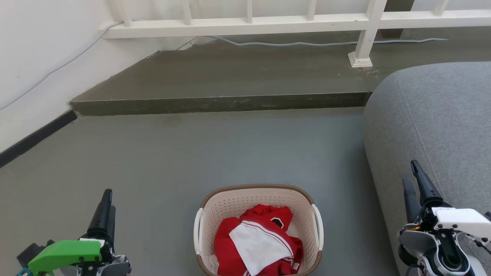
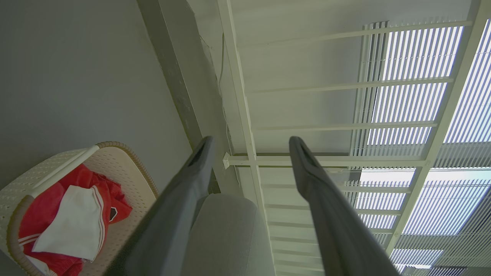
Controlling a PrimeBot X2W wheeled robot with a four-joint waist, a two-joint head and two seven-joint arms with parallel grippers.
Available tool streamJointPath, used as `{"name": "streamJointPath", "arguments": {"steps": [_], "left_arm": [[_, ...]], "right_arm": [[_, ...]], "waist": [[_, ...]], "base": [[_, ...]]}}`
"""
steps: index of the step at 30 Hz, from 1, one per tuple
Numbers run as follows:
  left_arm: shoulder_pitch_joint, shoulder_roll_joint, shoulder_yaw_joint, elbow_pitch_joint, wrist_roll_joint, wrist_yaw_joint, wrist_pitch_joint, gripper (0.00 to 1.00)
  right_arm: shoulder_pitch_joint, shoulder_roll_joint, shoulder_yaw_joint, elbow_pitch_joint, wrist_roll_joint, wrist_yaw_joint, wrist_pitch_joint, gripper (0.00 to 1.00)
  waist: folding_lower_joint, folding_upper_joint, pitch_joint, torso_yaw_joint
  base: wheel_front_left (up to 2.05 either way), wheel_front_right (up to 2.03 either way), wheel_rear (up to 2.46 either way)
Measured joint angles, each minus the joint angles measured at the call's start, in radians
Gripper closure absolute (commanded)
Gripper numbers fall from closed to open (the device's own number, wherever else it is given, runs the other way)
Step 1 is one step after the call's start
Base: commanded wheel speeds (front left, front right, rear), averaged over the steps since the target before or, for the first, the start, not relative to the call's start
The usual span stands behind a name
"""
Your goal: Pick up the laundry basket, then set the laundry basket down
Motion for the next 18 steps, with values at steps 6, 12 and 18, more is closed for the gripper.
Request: {"name": "streamJointPath", "arguments": {"steps": [6,12,18], "left_arm": [[-0.003,0.006,-0.024,-0.011,0.046,0.000,-0.026,0.00],[-0.004,0.021,-0.050,-0.024,0.109,0.000,-0.052,0.00],[-0.012,0.036,-0.081,-0.032,0.188,0.000,-0.074,0.00]], "right_arm": [[-0.005,-0.013,0.032,-0.021,-0.039,0.000,-0.029,0.00],[-0.007,-0.029,0.063,-0.032,-0.093,0.000,-0.058,0.00],[-0.021,-0.057,0.101,-0.044,-0.164,0.000,-0.084,0.00]], "waist": [[0.0000,0.0000,0.001,-0.003],[0.0000,0.0000,0.002,-0.006],[0.0000,0.0000,0.004,-0.008]], "base": [[0.00,0.00,0.00],[0.00,0.00,0.00],[0.00,0.00,0.00]]}}
